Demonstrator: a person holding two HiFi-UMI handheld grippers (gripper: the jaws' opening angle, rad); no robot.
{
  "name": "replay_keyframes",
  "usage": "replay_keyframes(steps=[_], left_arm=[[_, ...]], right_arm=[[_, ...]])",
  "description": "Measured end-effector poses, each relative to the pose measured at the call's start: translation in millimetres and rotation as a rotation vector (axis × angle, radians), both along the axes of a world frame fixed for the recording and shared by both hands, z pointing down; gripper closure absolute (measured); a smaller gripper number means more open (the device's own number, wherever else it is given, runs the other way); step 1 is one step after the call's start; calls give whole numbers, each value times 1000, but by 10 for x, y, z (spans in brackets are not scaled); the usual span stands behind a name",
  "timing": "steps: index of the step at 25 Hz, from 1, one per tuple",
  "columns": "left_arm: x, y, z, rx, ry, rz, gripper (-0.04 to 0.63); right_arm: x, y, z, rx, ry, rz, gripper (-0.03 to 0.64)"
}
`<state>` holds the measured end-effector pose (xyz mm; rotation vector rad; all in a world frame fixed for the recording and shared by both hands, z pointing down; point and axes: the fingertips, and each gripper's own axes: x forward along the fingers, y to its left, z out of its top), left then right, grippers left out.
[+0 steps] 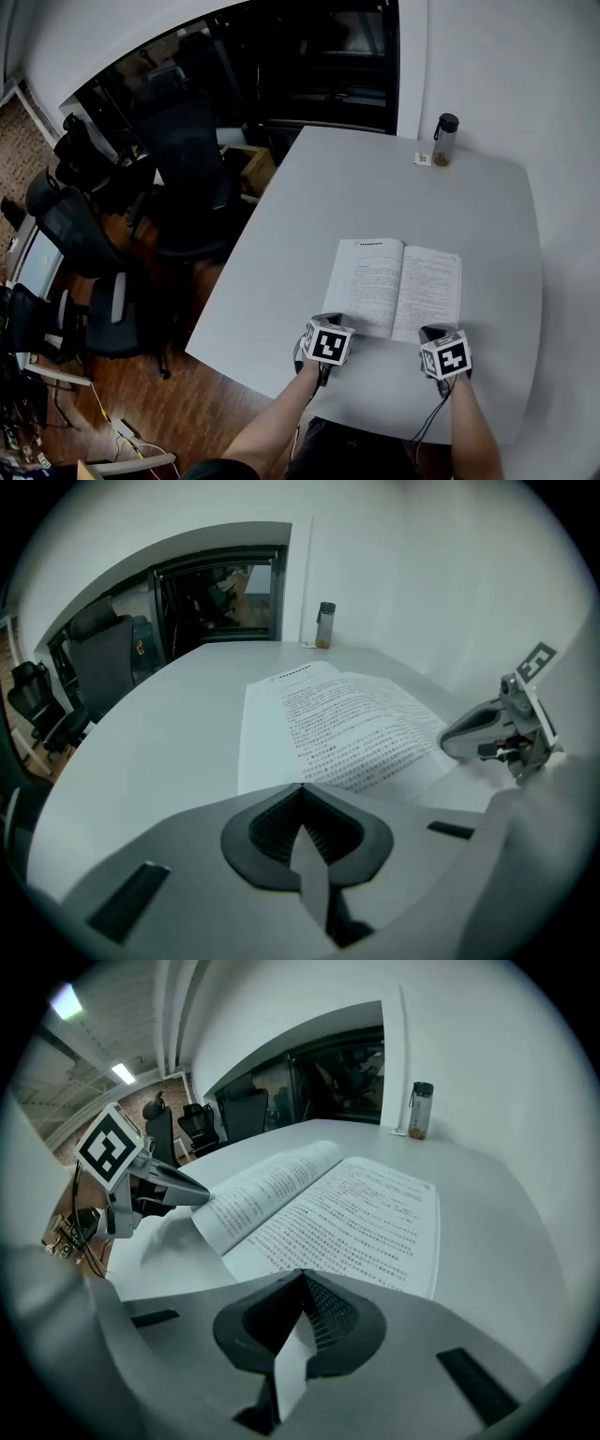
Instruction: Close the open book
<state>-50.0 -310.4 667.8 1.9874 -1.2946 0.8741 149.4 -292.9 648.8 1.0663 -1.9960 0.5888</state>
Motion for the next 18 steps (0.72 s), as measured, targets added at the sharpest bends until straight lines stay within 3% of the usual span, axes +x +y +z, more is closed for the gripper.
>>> replay_keyframes(steps=[5,9,18], left_arm=[[168,-28,-20,-3,18,27,591],[524,-35,-52,12,60,78,591],[1174,-178,-517,138,160,147,591]], right_arm=[[-11,-4,18,-11,-16,-14,612],[-8,-7,35,-11,-46,-5,612],[60,4,30,19,-81,34,612]])
